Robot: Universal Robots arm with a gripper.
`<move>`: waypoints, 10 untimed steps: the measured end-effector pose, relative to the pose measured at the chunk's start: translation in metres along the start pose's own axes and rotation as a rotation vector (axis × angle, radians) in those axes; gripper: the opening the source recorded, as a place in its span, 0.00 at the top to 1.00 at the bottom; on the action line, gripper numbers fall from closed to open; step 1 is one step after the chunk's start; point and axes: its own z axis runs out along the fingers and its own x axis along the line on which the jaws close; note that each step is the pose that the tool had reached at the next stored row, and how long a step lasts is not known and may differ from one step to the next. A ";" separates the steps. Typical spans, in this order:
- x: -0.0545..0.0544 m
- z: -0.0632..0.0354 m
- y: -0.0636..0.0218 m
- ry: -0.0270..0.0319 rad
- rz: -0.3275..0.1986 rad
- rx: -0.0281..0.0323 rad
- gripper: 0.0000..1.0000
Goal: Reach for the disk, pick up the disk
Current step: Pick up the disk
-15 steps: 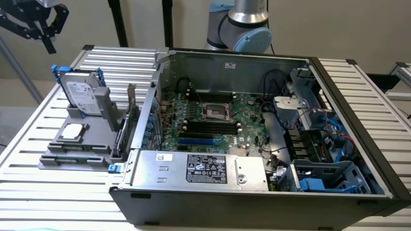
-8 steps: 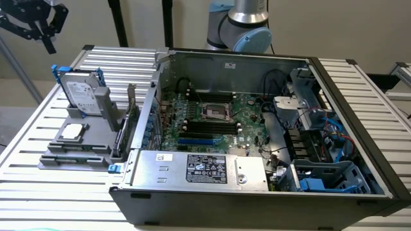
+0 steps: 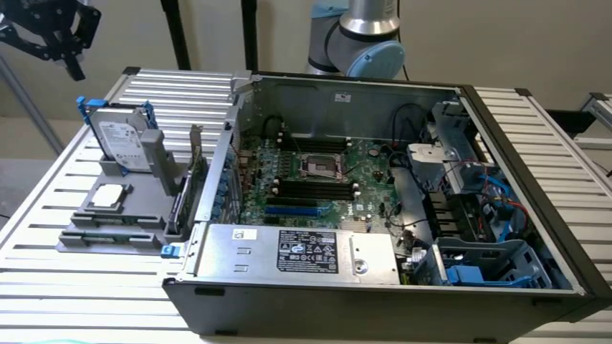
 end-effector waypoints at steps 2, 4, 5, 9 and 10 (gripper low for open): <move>0.000 0.0003 0.0000 -0.0031 -0.027 0.0042 0.89; 0.000 0.0008 0.0000 -0.0077 -0.050 0.0101 0.89; 0.000 0.0009 0.0000 -0.0096 -0.060 0.0127 0.89; 0.000 0.0019 -0.0002 -0.0142 -0.099 0.0185 0.89; 0.000 0.0022 -0.0002 -0.0140 -0.109 0.0184 0.89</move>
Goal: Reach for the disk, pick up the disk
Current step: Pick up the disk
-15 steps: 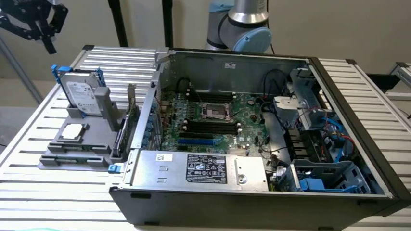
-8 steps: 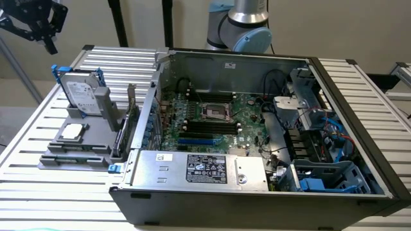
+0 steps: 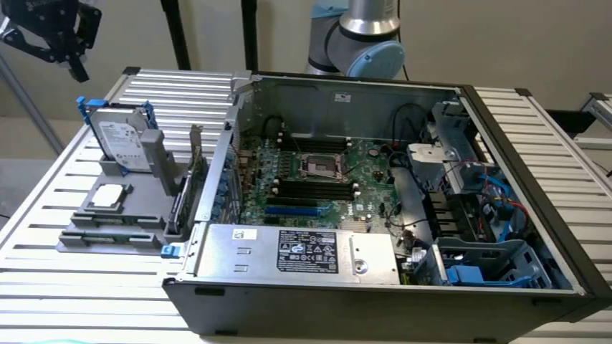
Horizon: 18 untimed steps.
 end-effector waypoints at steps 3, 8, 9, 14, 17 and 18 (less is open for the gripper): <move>0.000 0.0013 -0.0004 0.0003 -0.035 -0.0008 0.89; 0.000 0.0029 -0.0007 0.0012 -0.102 -0.0027 0.89; 0.000 0.0032 -0.0007 0.0013 -0.119 -0.0031 0.89; 0.000 0.0044 -0.0007 0.0021 -0.208 -0.0052 0.89; 0.000 0.0050 -0.0007 0.0026 -0.255 -0.0064 0.89; 0.000 0.0052 -0.0007 0.0027 -0.271 -0.0068 0.89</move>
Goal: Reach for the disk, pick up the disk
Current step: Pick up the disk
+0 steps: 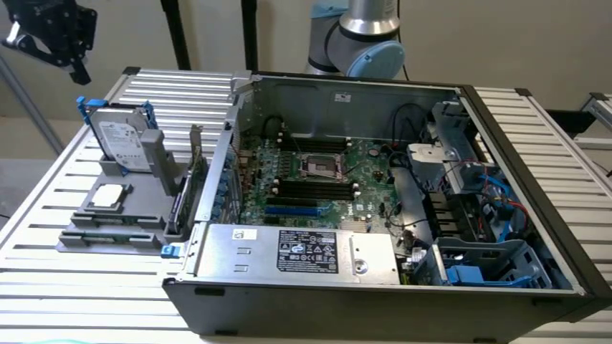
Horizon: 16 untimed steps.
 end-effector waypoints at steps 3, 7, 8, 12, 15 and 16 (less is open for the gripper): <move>0.000 0.0006 -0.0001 0.0004 -0.045 -0.0011 0.89; 0.000 0.0014 -0.0002 0.0010 -0.102 -0.0026 0.89; 0.000 0.0016 -0.0002 0.0012 -0.117 -0.0029 0.89; 0.000 0.0028 -0.0003 0.0017 -0.177 -0.0043 0.89; 0.000 0.0039 -0.0004 0.0022 -0.218 -0.0055 0.89; 0.000 0.0042 -0.0004 0.0023 -0.230 -0.0058 0.89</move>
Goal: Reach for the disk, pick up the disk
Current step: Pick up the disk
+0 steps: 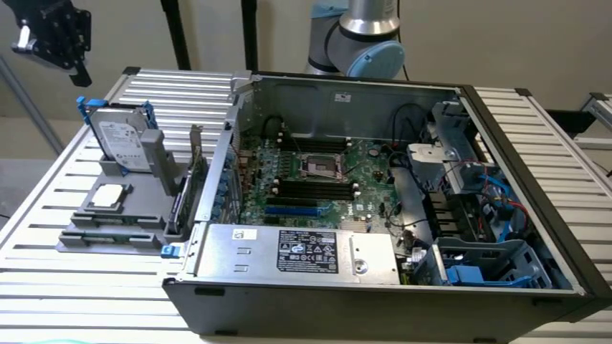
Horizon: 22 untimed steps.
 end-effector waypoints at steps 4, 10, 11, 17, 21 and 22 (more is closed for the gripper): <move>-0.001 0.0013 -0.0001 0.0003 -0.042 -0.0008 0.89; -0.003 0.0017 -0.0018 0.0008 -0.076 -0.0019 0.89; -0.003 0.0018 -0.0022 0.0008 -0.082 -0.0020 0.89; -0.004 0.0030 -0.0035 0.0012 -0.124 -0.0029 0.89; -0.005 0.0031 -0.0034 0.0016 -0.161 -0.0040 0.89; -0.005 0.0031 -0.0034 0.0016 -0.161 -0.0040 0.89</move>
